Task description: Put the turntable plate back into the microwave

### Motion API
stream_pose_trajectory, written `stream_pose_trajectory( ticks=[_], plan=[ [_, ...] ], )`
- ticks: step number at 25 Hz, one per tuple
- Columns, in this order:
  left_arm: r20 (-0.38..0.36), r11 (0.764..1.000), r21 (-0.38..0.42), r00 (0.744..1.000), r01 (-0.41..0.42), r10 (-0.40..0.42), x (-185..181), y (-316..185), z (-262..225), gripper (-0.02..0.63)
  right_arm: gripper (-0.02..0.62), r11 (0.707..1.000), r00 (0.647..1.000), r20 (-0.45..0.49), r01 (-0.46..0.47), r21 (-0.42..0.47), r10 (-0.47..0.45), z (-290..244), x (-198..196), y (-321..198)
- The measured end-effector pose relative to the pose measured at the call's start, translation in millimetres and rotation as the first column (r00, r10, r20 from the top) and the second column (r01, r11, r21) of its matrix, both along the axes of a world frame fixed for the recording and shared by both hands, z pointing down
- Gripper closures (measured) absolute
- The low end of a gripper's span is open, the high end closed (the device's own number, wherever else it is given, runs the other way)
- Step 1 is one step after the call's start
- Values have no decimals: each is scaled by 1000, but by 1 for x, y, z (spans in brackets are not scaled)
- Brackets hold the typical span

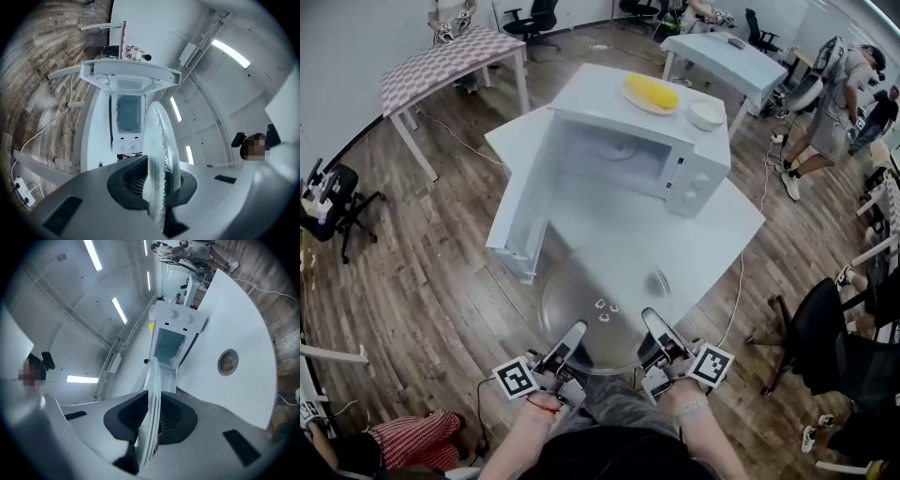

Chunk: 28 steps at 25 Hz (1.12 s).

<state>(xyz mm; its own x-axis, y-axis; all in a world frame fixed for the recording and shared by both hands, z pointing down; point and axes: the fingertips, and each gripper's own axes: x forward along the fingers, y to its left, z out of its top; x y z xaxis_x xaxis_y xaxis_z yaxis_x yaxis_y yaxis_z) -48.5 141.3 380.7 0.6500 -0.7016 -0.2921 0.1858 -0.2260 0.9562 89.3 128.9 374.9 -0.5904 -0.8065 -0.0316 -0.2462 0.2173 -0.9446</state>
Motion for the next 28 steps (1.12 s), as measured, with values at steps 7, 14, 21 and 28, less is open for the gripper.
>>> stream_pose_trajectory(
  ticks=[7,14,21,28],
  plan=[
    [-36,1000,-30,999,5,-6,25,-43,9,574,545,998,998,-1,-56,-30,56,11,24,-38],
    [-40,998,-55,999,35,-37,40,-82,18,574,538,996,996,-51,-76,-45,73,22,33,-65],
    [-29,993,-94,996,77,-80,50,-116,30,574,535,995,994,-87,-75,-66,70,35,38,-90],
    [-19,985,-120,992,123,-126,57,-151,38,574,535,996,995,-84,-64,-60,59,41,46,-131]
  ],
)
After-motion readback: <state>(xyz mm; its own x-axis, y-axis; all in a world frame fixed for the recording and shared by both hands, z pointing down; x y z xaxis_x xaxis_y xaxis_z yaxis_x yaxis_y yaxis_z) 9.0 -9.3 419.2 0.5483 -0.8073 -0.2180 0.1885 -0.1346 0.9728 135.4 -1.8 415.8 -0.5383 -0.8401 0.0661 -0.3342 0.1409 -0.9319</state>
